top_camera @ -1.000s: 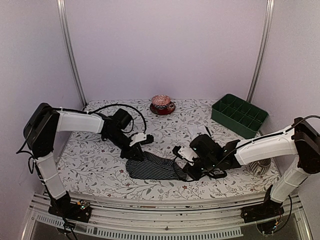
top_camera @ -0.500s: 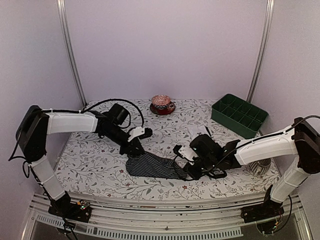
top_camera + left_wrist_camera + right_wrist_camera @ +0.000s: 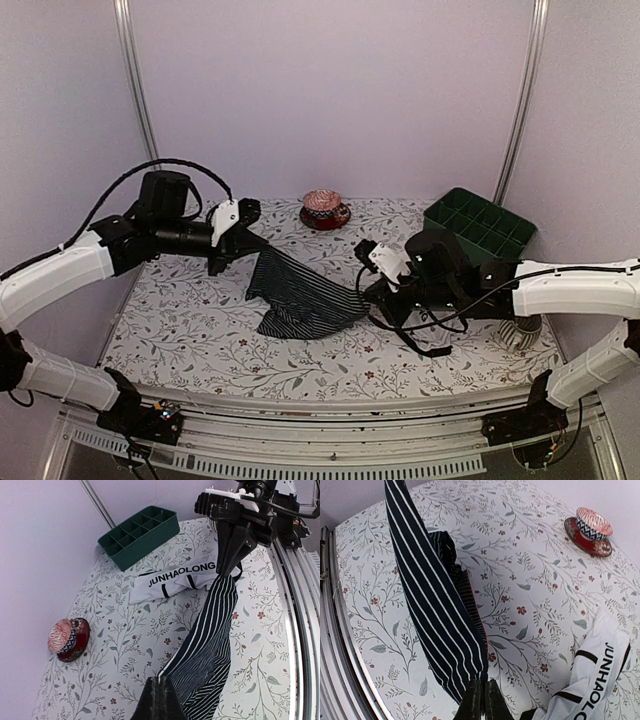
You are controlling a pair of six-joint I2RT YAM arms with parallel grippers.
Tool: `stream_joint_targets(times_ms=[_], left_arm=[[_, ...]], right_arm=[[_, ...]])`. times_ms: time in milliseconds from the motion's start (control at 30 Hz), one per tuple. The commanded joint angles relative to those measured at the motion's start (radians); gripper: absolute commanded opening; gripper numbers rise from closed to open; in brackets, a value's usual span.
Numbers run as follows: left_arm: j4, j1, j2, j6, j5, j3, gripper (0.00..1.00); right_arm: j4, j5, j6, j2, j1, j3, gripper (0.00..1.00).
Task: Roll the underwear
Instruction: Pick up the underwear from the center of the board, then flatten out the underwear at the center of the board.
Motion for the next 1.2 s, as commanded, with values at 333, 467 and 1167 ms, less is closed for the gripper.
stream_joint_targets(times_ms=[333, 467, 1167], left_arm=[[0.07, -0.03, -0.262, 0.068, -0.105, -0.033, 0.0], [0.073, -0.062, -0.316, 0.068, -0.158, -0.04, 0.0], [-0.034, -0.145, -0.59, 0.015, -0.212, -0.056, 0.0]], right_arm=[[0.055, 0.005, -0.114, -0.186, 0.006, 0.124, 0.02], [0.046, -0.017, -0.129, -0.19, 0.029, 0.134, 0.02], [0.149, 0.147, -0.193, -0.275, 0.28, 0.126, 0.02]])
